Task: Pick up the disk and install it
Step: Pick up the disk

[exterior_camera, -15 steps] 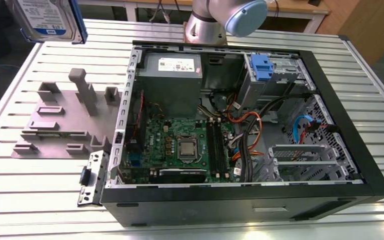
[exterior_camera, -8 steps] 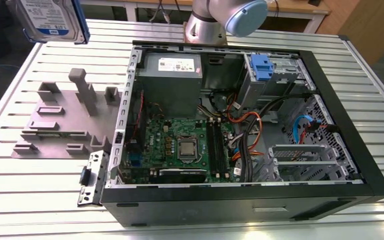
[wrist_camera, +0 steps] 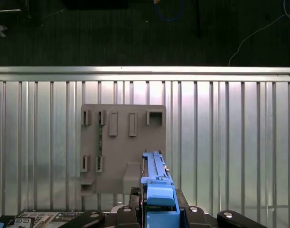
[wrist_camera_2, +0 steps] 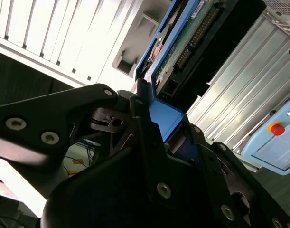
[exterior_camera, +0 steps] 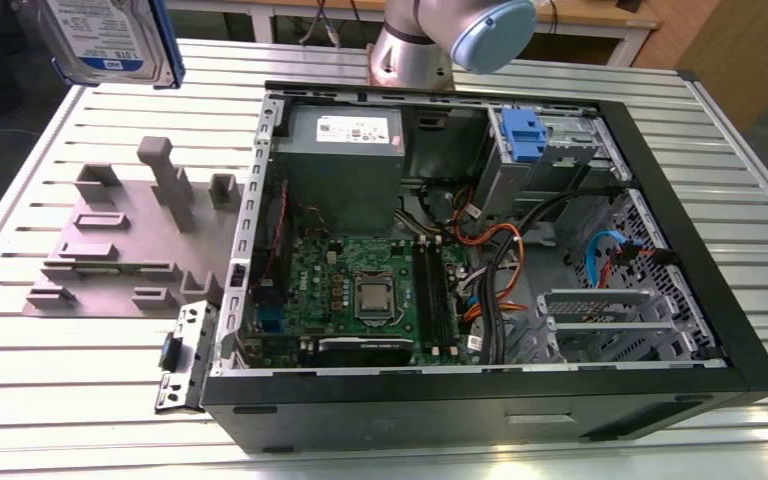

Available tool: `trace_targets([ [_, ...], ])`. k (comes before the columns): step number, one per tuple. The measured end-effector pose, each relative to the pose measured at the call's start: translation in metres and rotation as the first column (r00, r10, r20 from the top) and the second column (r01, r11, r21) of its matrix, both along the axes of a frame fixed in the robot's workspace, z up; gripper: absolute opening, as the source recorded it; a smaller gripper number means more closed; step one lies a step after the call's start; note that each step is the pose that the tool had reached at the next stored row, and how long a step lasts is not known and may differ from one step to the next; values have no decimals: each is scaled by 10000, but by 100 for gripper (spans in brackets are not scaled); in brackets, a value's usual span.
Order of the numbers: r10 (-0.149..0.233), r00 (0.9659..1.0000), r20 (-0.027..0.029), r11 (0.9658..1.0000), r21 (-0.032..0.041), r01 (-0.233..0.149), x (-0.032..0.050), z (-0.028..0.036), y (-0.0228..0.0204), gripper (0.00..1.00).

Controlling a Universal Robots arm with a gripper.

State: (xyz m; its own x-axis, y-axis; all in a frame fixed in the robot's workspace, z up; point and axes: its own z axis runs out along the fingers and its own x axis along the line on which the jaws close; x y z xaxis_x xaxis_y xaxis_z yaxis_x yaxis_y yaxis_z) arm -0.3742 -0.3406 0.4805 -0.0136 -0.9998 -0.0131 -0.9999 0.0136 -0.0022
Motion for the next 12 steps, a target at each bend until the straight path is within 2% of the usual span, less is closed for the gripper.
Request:
trace_targets([
  [12, 0, 10000, 0, 10000, 0, 0, 62, -3, 0, 36],
])
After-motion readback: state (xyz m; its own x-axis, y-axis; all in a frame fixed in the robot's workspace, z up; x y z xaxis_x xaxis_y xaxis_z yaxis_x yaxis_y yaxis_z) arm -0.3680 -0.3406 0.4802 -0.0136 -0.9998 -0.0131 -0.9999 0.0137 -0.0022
